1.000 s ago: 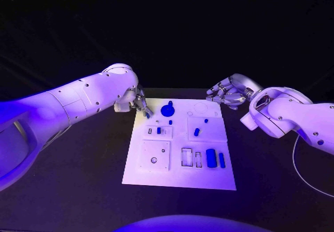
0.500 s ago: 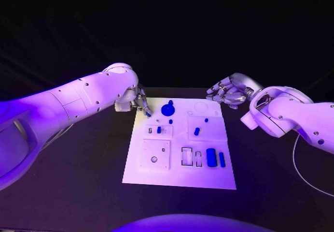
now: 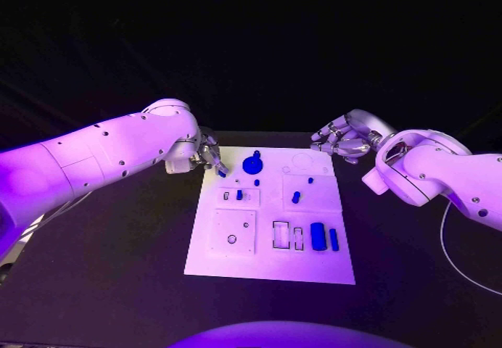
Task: Assemble the parts on the task board
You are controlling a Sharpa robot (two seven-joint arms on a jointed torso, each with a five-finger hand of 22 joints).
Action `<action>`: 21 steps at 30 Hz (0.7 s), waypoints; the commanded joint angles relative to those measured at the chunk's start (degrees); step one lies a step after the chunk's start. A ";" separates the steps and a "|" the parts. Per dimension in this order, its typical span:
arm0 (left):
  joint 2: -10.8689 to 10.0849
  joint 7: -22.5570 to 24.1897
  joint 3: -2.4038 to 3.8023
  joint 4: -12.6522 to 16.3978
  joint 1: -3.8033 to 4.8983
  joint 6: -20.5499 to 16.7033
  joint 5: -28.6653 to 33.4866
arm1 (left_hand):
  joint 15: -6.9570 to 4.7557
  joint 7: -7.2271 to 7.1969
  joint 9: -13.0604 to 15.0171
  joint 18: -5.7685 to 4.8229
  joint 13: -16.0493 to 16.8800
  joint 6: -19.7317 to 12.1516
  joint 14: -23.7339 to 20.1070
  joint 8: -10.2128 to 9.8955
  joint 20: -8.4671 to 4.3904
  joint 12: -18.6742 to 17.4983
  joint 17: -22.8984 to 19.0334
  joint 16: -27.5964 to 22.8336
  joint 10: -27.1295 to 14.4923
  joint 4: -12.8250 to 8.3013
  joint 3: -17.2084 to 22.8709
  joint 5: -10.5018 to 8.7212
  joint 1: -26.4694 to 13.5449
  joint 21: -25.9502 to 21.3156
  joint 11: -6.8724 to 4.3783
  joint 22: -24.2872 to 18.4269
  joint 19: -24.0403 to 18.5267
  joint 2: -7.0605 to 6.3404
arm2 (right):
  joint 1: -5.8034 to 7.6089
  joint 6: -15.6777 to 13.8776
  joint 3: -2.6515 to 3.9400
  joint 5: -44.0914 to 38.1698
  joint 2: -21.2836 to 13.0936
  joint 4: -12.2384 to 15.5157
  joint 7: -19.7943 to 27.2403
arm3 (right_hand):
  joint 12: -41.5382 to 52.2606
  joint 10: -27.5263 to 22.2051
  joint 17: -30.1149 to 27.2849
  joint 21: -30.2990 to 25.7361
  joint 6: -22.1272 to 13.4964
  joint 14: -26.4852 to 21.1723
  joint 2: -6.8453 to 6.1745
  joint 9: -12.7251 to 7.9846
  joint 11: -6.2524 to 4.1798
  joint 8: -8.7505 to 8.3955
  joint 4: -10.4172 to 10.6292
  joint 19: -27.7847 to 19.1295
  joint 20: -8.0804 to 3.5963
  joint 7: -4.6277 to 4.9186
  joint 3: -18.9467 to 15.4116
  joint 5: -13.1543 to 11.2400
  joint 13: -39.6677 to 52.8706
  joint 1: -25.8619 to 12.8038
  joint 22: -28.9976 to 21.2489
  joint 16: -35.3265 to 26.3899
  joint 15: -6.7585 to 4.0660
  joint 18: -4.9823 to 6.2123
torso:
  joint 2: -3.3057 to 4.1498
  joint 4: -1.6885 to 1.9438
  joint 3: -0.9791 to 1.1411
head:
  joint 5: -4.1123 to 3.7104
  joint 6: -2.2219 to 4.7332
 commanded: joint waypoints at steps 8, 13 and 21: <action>-5.70 1.81 -0.13 11.53 -1.50 -10.40 -0.42 | -0.02 -0.41 0.26 -0.71 0.15 0.03 6.06 0.74 -0.07 0.12 15.09 0.14 0.80 -8.53 9.66 -0.36 -1.04 0.59 -0.15 4.73 0.54 -0.60 | -0.03 0.12 0.00 -0.14 -0.13 -0.07 0.33 | 0.27 -0.39 -0.05 -0.21 -0.23 0.80 0.27 0.06 -0.14 -0.20 0.31 -0.25 -0.16 0.23 0.01 0.34 -0.10 0.48 -0.02 -0.38 0.05 1.05 | -0.15 0.37 -0.19 | 0.22 -0.36; -7.02 1.72 -0.40 13.98 -2.31 -10.41 -1.01 | -0.04 -0.44 0.28 -0.72 0.28 0.06 6.06 0.80 -0.09 0.23 15.09 0.14 0.93 -8.56 9.77 -0.38 -1.12 0.66 -0.18 4.78 0.58 -0.70 | -0.09 0.23 -0.02 -0.12 -0.10 -0.12 0.38 | 0.30 -0.41 -0.14 -0.29 -0.24 0.79 0.26 0.07 -0.15 -0.20 0.32 -0.31 -0.16 0.23 0.04 0.46 -0.11 0.53 -0.16 -0.47 0.05 1.08 | -0.14 0.22 -0.10 | 0.42 -0.35; -7.61 1.40 -0.66 14.70 -3.32 -8.76 -1.24 | -0.07 -0.47 0.31 -0.74 0.36 0.10 6.06 0.88 -0.11 0.32 15.09 0.14 1.08 -8.62 9.94 -0.38 -1.20 0.75 -0.21 4.86 0.63 -0.82 | -0.17 0.32 -0.03 -0.08 -0.06 -0.20 0.44 | 0.30 -0.42 -0.11 -0.28 -0.24 0.79 0.26 0.07 -0.15 -0.19 0.32 -0.28 -0.16 0.23 0.06 0.50 -0.12 0.56 -0.13 -0.45 0.04 1.07 | -0.06 0.20 -0.08 | 0.59 -0.38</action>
